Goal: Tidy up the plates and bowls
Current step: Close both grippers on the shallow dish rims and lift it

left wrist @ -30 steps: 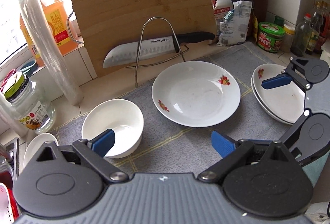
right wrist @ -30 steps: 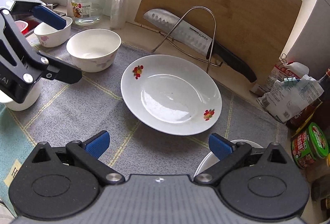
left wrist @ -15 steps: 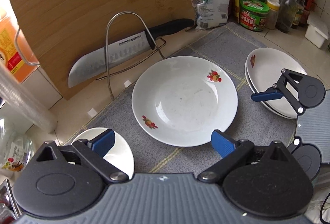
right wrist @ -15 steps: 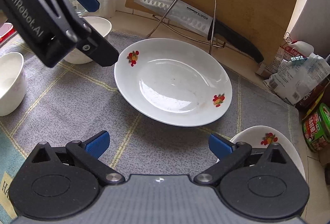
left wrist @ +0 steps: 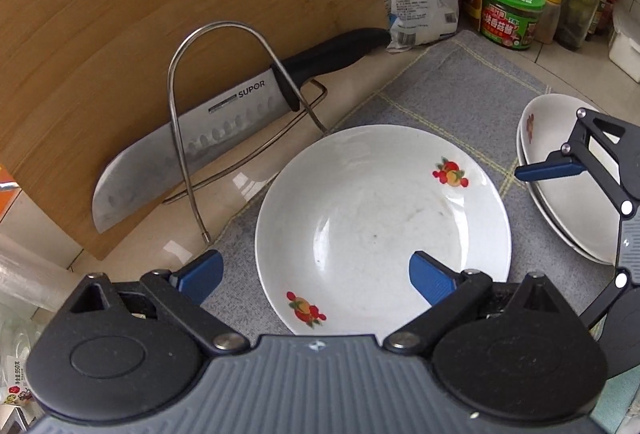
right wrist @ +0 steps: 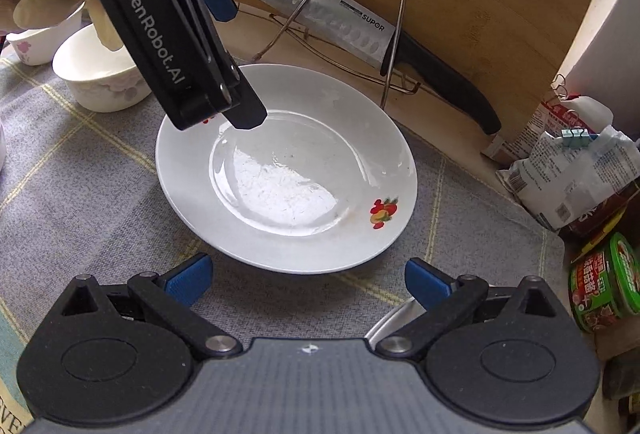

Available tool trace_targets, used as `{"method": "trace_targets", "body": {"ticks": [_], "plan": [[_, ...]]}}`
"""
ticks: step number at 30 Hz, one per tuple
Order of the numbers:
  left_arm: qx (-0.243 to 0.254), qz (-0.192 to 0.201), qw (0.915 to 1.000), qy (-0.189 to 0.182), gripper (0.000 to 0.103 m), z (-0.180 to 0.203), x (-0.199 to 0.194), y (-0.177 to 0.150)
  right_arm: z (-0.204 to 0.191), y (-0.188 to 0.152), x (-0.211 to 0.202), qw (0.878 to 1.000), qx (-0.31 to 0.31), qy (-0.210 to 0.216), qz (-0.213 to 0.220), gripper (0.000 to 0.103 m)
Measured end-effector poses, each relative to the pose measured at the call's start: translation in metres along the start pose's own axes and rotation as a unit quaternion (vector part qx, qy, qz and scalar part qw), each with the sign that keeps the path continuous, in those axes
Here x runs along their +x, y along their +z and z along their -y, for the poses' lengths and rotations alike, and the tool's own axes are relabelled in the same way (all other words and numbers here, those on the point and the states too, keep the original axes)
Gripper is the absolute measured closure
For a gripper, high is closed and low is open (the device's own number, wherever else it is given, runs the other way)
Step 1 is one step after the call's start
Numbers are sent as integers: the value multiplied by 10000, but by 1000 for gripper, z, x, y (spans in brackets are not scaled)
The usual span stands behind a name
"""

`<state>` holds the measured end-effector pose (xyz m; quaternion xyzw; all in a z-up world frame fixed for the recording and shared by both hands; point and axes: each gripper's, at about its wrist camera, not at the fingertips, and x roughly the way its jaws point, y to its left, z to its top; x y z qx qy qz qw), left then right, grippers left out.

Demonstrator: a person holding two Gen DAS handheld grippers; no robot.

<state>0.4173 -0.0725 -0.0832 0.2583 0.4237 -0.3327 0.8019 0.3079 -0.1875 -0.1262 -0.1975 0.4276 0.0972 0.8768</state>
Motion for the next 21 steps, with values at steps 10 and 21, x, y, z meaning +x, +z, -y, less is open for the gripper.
{"method": "trace_targets", "body": {"ticks": [10,21], "plan": [[61,-155,9997,-162,4,-3,24,9,17,12,28,9968,-529,510,-328,0],[-247,-395,9972,-588,5,-20,41,13,35,23,48,9891,-466,1294,-526,0]]}}
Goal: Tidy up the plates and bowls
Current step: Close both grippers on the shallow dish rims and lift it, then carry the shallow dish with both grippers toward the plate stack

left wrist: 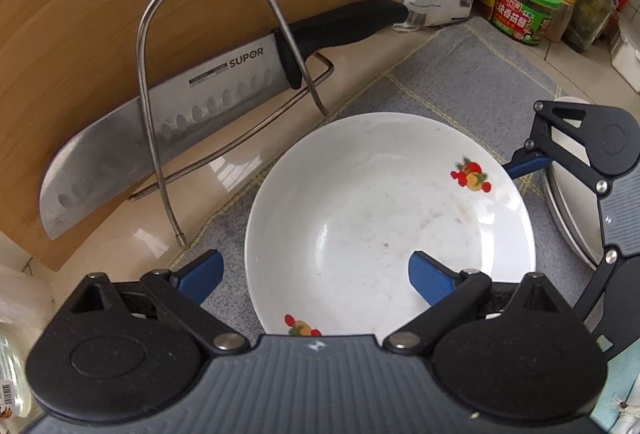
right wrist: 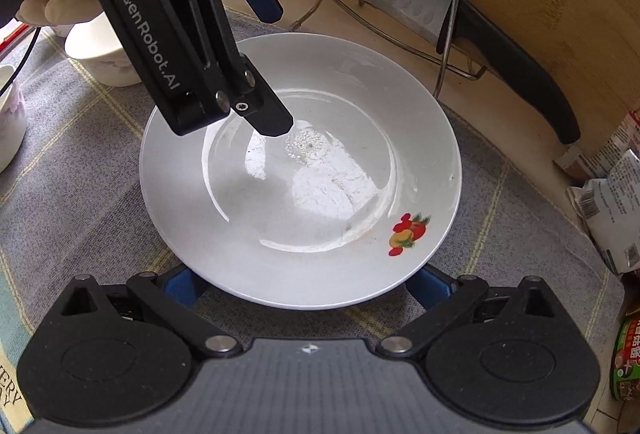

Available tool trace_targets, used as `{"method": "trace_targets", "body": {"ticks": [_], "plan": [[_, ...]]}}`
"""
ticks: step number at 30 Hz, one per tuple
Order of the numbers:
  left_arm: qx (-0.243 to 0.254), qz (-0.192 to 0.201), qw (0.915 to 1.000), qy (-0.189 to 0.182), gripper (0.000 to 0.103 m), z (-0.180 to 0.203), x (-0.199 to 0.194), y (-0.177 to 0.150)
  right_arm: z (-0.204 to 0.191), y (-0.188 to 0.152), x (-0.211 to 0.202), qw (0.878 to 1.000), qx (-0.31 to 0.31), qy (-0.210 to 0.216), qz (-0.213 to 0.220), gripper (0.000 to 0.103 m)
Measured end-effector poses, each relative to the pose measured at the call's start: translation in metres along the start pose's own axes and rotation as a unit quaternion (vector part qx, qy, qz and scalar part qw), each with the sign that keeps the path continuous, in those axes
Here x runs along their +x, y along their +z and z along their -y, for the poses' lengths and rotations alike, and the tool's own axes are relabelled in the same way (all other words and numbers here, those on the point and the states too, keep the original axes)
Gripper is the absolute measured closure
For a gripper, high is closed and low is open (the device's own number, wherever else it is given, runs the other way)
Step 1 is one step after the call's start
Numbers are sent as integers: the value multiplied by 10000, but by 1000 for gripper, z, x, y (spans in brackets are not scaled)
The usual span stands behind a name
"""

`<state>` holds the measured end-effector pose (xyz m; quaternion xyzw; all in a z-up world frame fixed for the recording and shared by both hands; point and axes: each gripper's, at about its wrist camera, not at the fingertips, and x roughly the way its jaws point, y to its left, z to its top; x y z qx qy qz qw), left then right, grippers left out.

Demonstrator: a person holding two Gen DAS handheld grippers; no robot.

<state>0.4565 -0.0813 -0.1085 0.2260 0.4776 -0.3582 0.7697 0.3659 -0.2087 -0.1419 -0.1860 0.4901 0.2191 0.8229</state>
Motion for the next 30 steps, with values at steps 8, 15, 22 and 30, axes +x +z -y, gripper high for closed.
{"method": "trace_targets", "body": {"ticks": [8,15,22,30], "plan": [[-322,-111,9983,-474,13,-16,8,5,21,1,10,9995,-20,320,15,0],[-502,-176,9961,-706,21,-28,16,10,23,2,13,9995,-36,324,54,0],[-612,-263,9939,-883,26,-31,23,15,18,-3,6,9994,-29,317,119,0],[-527,-307,9941,-900,28,-29,27,18,17,-3,5,9994,-5,307,144,0]]}}
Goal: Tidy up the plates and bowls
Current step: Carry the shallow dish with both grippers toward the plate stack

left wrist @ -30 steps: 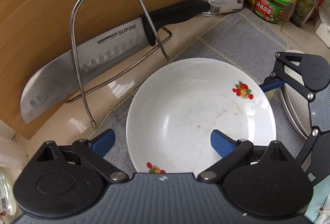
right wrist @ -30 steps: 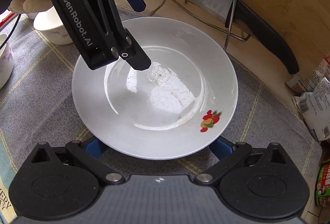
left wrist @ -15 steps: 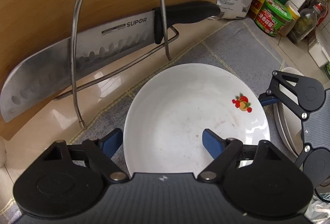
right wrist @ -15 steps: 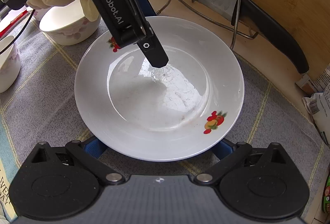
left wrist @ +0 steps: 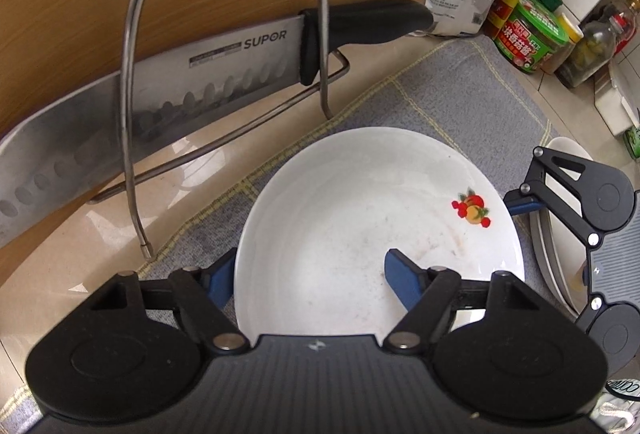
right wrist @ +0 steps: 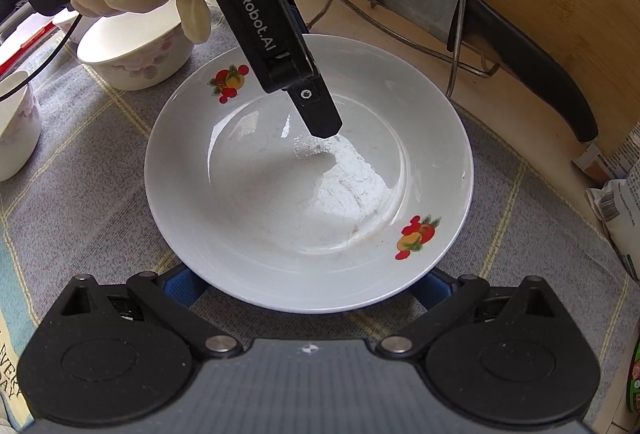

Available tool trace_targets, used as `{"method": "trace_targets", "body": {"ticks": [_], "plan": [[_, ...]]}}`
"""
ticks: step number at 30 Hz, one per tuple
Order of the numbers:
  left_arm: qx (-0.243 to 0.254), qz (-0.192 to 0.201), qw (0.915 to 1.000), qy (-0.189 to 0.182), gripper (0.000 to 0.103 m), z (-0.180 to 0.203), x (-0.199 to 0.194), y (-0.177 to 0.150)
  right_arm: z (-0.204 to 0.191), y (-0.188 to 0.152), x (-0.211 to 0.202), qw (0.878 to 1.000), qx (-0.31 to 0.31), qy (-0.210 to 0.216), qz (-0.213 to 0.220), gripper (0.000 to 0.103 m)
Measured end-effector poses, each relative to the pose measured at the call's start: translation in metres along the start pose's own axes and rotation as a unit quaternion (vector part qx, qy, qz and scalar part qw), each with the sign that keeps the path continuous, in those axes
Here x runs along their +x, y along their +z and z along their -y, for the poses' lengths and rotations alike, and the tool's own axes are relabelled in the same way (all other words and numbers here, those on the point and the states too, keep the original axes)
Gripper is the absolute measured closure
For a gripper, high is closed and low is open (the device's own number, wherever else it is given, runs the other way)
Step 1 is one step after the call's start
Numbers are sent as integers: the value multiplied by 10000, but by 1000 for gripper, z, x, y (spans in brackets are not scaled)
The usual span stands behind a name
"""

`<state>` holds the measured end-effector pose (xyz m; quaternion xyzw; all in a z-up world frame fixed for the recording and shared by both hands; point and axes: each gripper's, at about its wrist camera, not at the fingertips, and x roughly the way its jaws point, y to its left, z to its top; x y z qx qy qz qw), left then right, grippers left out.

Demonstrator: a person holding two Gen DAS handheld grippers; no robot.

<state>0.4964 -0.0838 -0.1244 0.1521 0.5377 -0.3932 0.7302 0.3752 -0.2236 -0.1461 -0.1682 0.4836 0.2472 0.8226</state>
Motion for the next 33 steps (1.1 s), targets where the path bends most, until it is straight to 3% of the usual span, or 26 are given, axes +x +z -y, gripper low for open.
{"method": "trace_targets", "body": {"ticks": [10,33], "plan": [[153,-7,9999,17,34,0,1,4,-6,-3,-4,9999,66,-115,107,0],[476,104,9987,145,34,4,-2,-3,-15,-8,-9,9990,77,-372,247,0]]}}
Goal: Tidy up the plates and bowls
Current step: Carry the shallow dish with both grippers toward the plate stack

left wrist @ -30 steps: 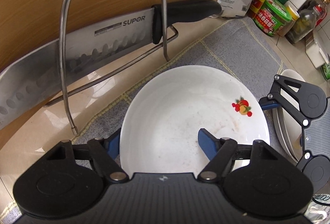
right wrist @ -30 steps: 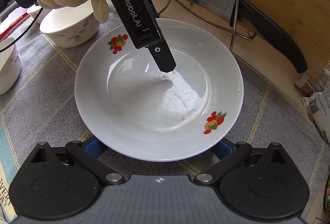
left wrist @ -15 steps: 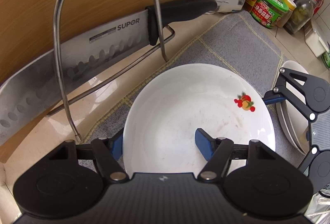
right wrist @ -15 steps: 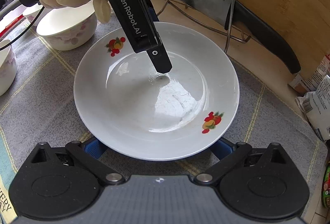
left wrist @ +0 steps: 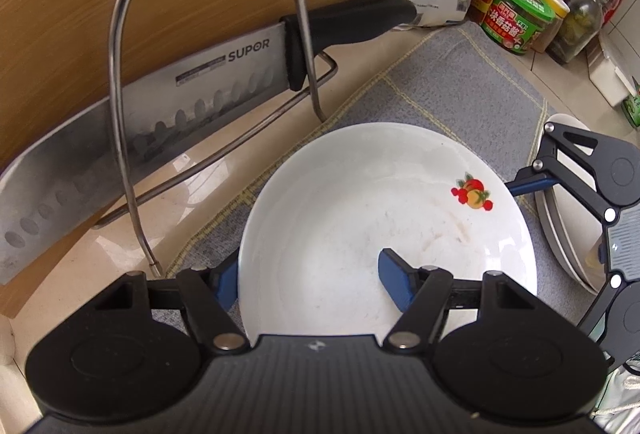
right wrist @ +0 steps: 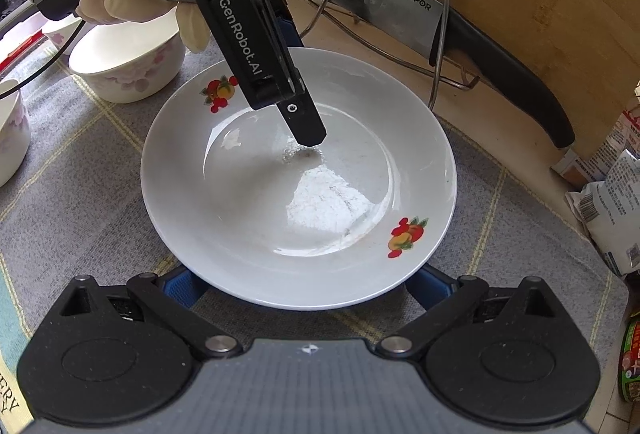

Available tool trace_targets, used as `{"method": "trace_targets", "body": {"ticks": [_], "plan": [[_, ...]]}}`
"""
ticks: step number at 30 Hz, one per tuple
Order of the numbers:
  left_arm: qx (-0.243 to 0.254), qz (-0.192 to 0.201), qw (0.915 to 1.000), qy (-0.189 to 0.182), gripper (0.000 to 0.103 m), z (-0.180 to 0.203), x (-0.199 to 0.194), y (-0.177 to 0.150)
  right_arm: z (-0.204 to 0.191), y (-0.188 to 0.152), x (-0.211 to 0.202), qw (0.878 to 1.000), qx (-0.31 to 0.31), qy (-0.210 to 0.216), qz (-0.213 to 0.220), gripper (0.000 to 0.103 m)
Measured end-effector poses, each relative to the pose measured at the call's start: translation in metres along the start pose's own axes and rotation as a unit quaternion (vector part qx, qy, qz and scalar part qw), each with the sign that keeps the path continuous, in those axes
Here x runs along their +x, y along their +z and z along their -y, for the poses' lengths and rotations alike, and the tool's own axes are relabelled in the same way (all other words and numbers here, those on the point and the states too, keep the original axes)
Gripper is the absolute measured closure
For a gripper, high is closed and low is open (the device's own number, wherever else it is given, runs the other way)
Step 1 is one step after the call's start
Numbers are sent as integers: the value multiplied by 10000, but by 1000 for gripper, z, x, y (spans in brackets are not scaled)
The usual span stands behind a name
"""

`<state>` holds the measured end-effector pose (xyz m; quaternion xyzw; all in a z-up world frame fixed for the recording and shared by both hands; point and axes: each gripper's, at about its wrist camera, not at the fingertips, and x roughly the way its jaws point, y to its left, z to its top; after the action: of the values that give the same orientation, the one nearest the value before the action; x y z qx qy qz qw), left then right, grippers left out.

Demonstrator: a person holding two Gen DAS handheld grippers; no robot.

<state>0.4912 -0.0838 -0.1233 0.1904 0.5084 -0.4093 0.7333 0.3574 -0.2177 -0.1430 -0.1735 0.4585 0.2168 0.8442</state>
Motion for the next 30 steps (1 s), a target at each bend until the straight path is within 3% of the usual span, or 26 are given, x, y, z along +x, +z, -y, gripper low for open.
{"method": "trace_targets", "body": {"ticks": [19,26,30], "plan": [[149,-8,9998,150,34,4,-3,-8,-1,-4,-11,9999,42,68,95,0],[258,-111,9996,91,34,2,0,-9,6,-3,-4,9984,-11,563,53,0],[383,-85,9992,119,34,4,1,-9,8,-2,-1,9980,-67,615,113,0]]}}
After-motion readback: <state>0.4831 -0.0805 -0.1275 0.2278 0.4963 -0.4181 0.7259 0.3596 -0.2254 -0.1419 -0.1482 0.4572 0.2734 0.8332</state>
